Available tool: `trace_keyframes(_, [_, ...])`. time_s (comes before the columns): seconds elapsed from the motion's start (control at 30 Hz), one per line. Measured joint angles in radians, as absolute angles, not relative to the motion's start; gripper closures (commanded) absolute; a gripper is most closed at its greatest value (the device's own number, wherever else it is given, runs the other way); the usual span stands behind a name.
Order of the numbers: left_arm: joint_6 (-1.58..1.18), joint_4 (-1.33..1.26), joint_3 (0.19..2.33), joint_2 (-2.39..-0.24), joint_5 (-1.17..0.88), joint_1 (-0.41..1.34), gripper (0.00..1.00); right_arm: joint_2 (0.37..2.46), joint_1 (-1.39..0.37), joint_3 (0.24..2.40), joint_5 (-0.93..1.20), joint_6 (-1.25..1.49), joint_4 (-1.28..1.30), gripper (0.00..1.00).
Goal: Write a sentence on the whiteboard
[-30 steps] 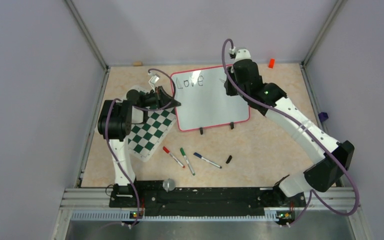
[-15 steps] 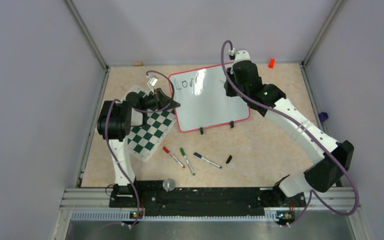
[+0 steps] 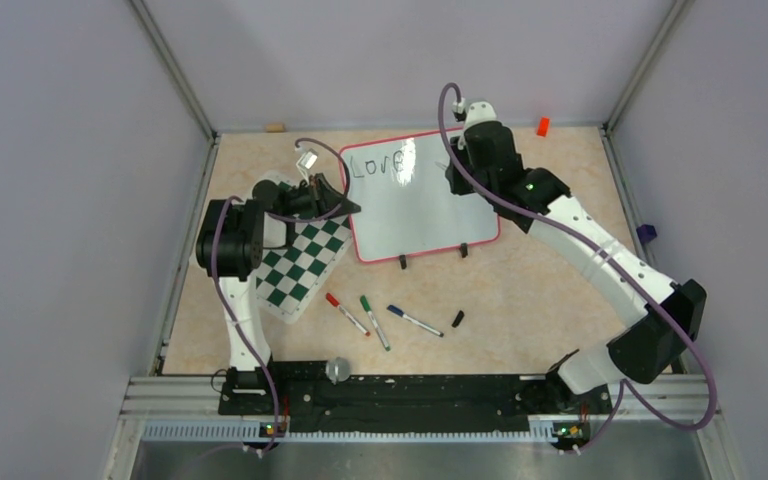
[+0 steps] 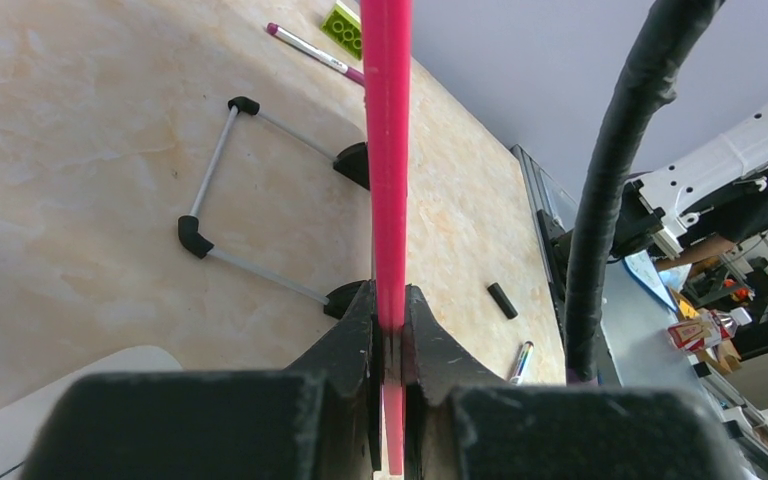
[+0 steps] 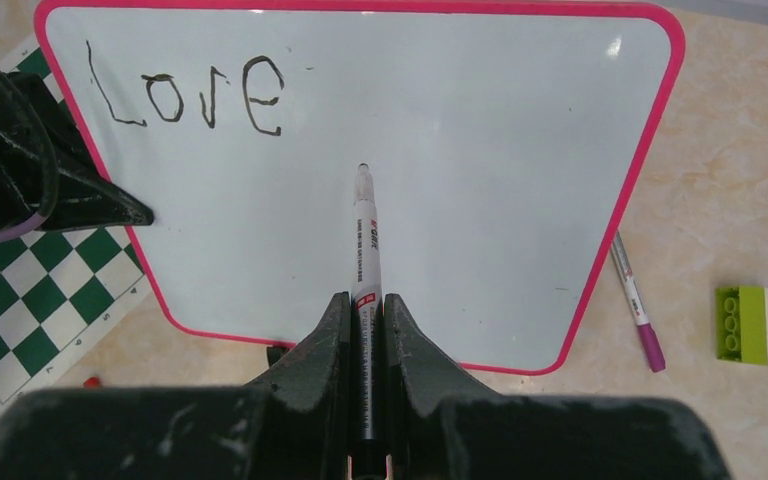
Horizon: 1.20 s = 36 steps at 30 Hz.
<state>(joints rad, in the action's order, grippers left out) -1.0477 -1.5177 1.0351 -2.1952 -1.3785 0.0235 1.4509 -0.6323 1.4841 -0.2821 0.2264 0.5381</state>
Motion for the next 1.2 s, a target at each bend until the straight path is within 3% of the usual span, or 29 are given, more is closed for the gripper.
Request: trace_keyframes(1.2, [-1.064,-1.521,1.053,-2.234,-1.353,0.022,1.00,1.530,-0.632,1.507,-0.239,0.202,0.506,1.00])
